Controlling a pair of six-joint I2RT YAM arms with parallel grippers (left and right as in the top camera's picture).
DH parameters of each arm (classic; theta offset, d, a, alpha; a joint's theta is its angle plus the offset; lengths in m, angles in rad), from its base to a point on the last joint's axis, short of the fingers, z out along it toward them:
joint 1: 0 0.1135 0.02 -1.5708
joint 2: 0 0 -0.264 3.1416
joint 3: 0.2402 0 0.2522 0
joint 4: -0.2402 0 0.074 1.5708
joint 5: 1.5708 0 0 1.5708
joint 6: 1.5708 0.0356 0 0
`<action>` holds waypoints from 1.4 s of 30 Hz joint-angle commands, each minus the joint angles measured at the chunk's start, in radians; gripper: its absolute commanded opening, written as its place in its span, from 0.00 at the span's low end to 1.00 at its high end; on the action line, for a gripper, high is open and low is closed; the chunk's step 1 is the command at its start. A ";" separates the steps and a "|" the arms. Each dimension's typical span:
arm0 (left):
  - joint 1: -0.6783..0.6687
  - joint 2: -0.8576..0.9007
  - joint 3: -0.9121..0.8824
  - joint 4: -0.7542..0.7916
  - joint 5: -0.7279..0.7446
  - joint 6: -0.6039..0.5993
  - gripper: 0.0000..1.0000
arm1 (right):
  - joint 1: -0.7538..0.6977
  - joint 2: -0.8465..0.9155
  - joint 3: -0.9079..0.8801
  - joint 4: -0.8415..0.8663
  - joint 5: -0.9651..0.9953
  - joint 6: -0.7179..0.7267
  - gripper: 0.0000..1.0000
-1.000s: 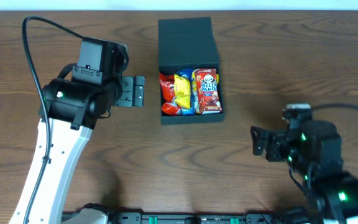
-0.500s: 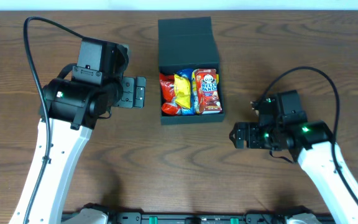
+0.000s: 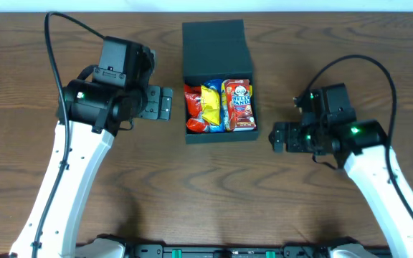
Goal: Pack container
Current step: 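Move the right gripper to the box's right side and left gripper to its lid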
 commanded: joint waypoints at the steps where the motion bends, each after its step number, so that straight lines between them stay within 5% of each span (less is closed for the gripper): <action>1: 0.004 0.007 0.020 0.016 0.016 0.026 0.95 | -0.005 0.061 0.041 0.001 0.033 0.009 0.99; 12: 0.004 0.008 0.020 0.027 0.015 0.045 0.95 | 0.054 0.328 0.226 0.006 0.086 -0.003 0.99; 34: 0.006 0.040 0.019 0.072 0.013 0.051 0.95 | 0.068 0.432 0.237 0.027 0.148 -0.003 0.99; 42: 0.104 0.196 0.019 0.132 0.199 0.051 0.95 | 0.068 0.433 0.237 0.068 0.135 0.023 0.99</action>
